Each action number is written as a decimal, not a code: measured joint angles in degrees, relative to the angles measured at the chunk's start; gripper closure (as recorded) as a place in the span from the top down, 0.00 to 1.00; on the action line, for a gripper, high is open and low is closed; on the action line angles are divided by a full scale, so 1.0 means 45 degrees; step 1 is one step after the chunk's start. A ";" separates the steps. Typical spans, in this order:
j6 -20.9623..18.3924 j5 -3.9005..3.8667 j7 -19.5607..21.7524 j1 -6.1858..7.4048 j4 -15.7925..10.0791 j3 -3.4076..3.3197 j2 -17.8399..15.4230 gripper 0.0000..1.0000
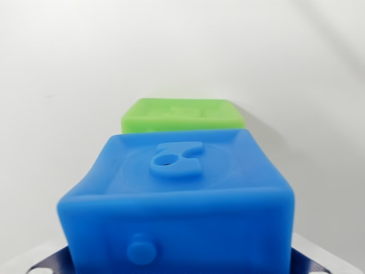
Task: Stack cube
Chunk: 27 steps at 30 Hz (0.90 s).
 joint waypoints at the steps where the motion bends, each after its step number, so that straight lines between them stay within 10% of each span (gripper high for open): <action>1: 0.0028 0.0000 0.0000 0.0000 0.0005 -0.0001 0.0032 0.00; 17: 0.0244 -0.0004 0.0000 0.0002 0.0073 -0.0007 0.0282 0.00; 18: 0.0246 -0.0004 0.0000 0.0002 0.0073 -0.0007 0.0283 1.00; 27: 0.0249 -0.0004 0.0000 0.0005 0.0075 -0.0009 0.0285 1.00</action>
